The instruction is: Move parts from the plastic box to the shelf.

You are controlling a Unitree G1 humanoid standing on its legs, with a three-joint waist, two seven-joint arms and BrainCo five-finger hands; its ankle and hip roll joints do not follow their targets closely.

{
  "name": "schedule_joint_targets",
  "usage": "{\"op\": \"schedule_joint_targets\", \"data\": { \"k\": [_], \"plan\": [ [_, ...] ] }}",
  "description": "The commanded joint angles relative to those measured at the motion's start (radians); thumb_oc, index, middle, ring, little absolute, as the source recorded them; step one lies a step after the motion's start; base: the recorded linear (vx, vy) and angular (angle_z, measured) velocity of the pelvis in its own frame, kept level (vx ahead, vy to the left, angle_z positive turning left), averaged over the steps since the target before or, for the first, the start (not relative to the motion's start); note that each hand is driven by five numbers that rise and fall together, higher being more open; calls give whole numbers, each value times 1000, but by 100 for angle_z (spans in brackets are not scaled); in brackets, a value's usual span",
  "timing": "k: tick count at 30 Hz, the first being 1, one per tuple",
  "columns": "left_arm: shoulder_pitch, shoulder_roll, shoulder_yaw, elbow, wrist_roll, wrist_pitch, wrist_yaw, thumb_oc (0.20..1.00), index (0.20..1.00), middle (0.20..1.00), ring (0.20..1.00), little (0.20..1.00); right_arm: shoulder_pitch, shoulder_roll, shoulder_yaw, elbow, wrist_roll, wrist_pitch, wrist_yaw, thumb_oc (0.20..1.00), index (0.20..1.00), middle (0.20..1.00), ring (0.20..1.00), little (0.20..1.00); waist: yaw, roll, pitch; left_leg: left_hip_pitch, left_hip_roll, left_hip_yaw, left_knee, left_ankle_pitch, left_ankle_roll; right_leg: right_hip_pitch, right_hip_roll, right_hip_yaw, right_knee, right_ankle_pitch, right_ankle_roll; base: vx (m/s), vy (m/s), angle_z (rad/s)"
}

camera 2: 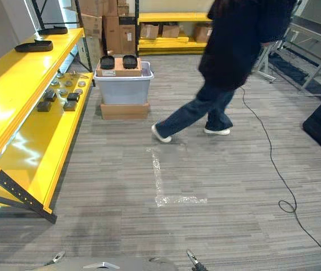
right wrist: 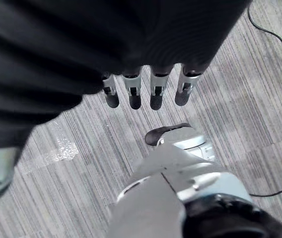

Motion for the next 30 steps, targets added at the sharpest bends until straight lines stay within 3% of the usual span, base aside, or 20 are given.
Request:
{"op": "schedule_joint_targets", "data": {
  "k": [1, 4, 6, 8, 9, 10, 13, 19, 20, 24, 25, 30],
  "plan": [
    [-47, 18, 5, 26, -44, 28, 10, 1000, 1000, 1000, 1000, 1000, -65, -23, -10, 25, 20, -2, 16, 1000, 1000, 1000, 1000, 1000, -1, -12, 59, 46, -16, 67, -33, -37, 4, 128, -15, -35, -138, 28, 58, 0, 0, 0],
    [-47, 9, 20, 29, -89, 26, 3, 1000, 1000, 1000, 1000, 1000, -67, -20, -8, 20, 31, 11, 20, 1000, 1000, 1000, 1000, 1000, 1, -17, 62, 47, -15, 64, -35, -37, 4, 129, -16, -38, -138, 28, 56, 0, 0, 0],
    [-39, 6, 25, 36, -89, -12, 16, 1000, 1000, 1000, 1000, 1000, -68, -18, -10, 25, 28, 16, 24, 1000, 1000, 1000, 1000, 1000, 3, -18, 61, 48, -15, 64, -36, -38, 3, 130, -17, -41, -139, 28, 58, 0, 0, 0],
    [-36, 8, 35, 39, -93, -53, 35, 1000, 1000, 1000, 1000, 1000, -66, -16, -12, 35, 49, 83, 53, 1000, 1000, 1000, 1000, 1000, 5, -20, 60, 50, -15, 62, -37, -40, 2, 132, -17, -43, -142, 28, 58, -5, -10, 5],
    [-36, 8, 35, 40, -93, -54, 35, 1000, 1000, 1000, 1000, 1000, -66, -16, -12, 35, 49, 83, 53, 1000, 1000, 1000, 1000, 1000, 5, -20, 60, 50, -15, 62, -37, -40, 2, 132, -17, -43, -142, 28, 58, 1, -12, 3],
    [-36, 8, 45, 40, -127, -55, 16, 1000, 1000, 1000, 1000, 1000, -64, -10, -11, 47, 28, 123, 67, 1000, 1000, 1000, 1000, 1000, 7, -22, 55, 51, -15, 61, -37, -41, 2, 133, -18, -42, -143, 27, 59, 0, 0, 0],
    [-33, -1, 45, 33, -92, -65, 10, 1000, 1000, 1000, 1000, 1000, -60, -3, -7, 64, 16, 87, 36, 1000, 1000, 1000, 1000, 1000, 12, -24, 54, 50, -13, 62, -37, -42, 1, 135, -19, -45, -143, 27, 60, -4, -8, 1],
    [-30, -9, 22, 20, -64, -143, -5, 1000, 1000, 1000, 1000, 1000, -61, 1, -10, 62, -4, 40, 4, 1000, 1000, 1000, 1000, 1000, 10, -23, 56, 50, -11, 66, -37, -44, 0, 133, -22, -44, -143, 30, 62, -3, -1, 1],
    [-29, -6, 4, -2, -33, -189, 17, 1000, 1000, 1000, 1000, 1000, -60, 2, -4, 52, 1, 42, 3, 1000, 1000, 1000, 1000, 1000, 9, -21, 59, 50, -11, 67, -37, -45, 1, 133, -23, -42, -143, 30, 63, 0, 0, 0],
    [-25, -4, -10, -32, -46, -185, -10, 1000, 1000, 1000, 1000, 1000, -57, 8, 1, 43, 15, 32, -10, 1000, 1000, 1000, 1000, 1000, 10, -18, 64, 49, -11, 68, -37, -45, 2, 131, -25, -41, -142, 31, 65, -37, 9, -1],
    [-21, -6, -19, -43, -30, -190, -19, 1000, 1000, 1000, 1000, 1000, -58, 10, 1, 38, -10, -3, -12, 1000, 1000, 1000, 1000, 1000, 12, -18, 66, 47, -12, 67, -37, -44, 3, 130, -26, -43, -141, 32, 66, 0, 0, 0],
    [-20, -6, -25, -40, -34, -191, -25, 1000, 1000, 1000, 1000, 1000, -56, 6, 25, 37, -108, 16, 9, 1000, 1000, 1000, 1000, 1000, 13, -21, 67, 45, -12, 67, -37, -44, 3, 129, -27, -46, -141, 34, 67, 0, 0, 0]
  ]
}}
